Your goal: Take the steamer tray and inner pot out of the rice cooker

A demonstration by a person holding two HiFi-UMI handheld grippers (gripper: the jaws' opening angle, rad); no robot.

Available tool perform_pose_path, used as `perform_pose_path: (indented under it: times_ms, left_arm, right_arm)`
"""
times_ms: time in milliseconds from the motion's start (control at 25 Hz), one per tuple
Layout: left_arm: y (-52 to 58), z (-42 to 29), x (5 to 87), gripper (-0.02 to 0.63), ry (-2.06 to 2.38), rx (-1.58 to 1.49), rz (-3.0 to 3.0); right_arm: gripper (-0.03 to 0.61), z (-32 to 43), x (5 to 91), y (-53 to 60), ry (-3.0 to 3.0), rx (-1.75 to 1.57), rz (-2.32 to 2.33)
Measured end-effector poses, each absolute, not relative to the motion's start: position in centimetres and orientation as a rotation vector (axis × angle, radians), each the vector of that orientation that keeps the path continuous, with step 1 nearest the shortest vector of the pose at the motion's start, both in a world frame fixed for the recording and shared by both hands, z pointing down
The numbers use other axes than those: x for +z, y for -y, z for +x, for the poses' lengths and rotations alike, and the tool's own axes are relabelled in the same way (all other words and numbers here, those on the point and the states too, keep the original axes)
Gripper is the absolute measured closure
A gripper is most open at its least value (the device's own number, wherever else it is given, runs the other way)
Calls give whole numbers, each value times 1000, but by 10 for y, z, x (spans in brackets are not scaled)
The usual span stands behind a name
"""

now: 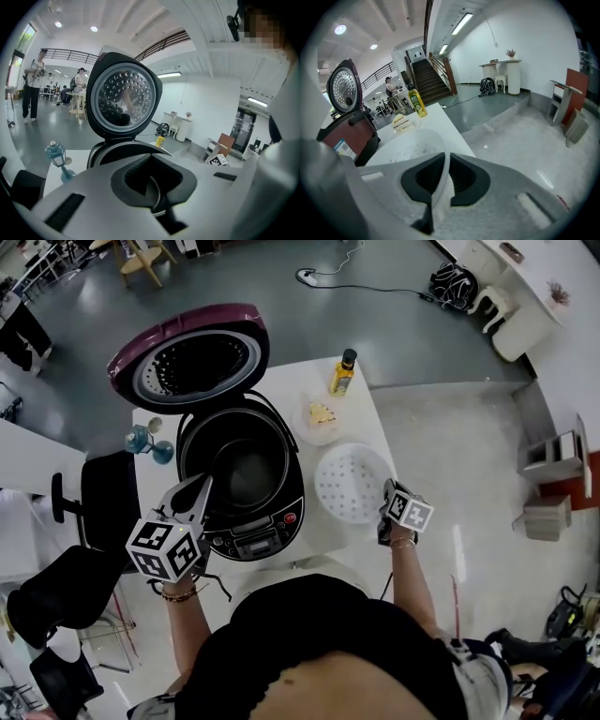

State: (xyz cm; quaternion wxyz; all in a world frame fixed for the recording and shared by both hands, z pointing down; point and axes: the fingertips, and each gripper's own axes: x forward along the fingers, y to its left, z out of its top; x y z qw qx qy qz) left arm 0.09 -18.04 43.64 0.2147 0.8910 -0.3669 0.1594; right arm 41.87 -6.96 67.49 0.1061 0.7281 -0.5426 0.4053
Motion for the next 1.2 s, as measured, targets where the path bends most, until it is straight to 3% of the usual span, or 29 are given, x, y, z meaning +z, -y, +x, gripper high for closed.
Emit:
perform_pose_path:
  times_ms: [360,760,1200]
  left_arm:
    - [183,1,432,609,1016,440,2494]
    - [185,-6,433,609,1033,442,2491]
    - [193,-23,430,609,1116,448,2488]
  right_arm:
    - [542,418,683,69,1569,1175,2068]
    - [491,434,633,82,1465,857,2116]
    - [497,316,506,177,1932,464,1904]
